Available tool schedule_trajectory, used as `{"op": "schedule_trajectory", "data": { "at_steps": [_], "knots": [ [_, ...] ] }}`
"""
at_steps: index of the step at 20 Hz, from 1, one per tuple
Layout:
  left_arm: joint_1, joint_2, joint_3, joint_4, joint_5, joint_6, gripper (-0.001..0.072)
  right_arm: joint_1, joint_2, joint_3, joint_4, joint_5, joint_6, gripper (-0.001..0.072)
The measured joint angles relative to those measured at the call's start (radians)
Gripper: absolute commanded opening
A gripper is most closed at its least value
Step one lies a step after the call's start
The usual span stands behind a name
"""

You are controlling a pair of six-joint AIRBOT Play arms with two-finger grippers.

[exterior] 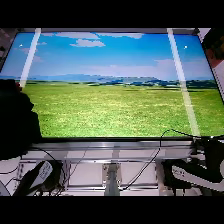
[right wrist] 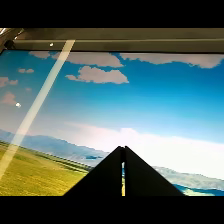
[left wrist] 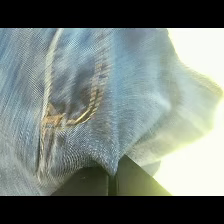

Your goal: Fold the clothes and pants, and hang the long-sleeved shirts on hangers.

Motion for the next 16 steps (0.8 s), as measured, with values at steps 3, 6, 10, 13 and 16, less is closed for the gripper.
{"op": "schedule_trajectory", "data": {
  "at_steps": [3, 6, 10, 13, 16],
  "knots": [
    [-0.022, 0.114, 0.000, -0.447, 0.086, 0.193, 0.0010, 0.000, 0.000, 0.000, 0.010, -0.018, 0.000, 0.0034],
    [-0.090, 0.205, 0.001, -0.871, 0.144, 0.354, 0.0009, 0.000, 0.001, 0.000, 0.030, -0.019, 0.001, 0.0034],
    [-0.288, 0.247, 0.027, -1.192, 0.243, 0.489, 0.0009, 0.000, 0.001, 0.000, 0.040, -0.022, 0.002, 0.0033],
    [-0.505, 0.205, 0.057, -1.279, 0.369, 0.558, 0.0008, 0.000, 0.001, 0.000, -0.003, -0.018, 0.003, 0.0032],
    [-0.738, 0.086, 0.092, -1.270, 0.488, 0.602, 0.0008, -0.014, 0.001, -0.001, -0.059, -0.011, 0.004, 0.0032]
  ]
}}
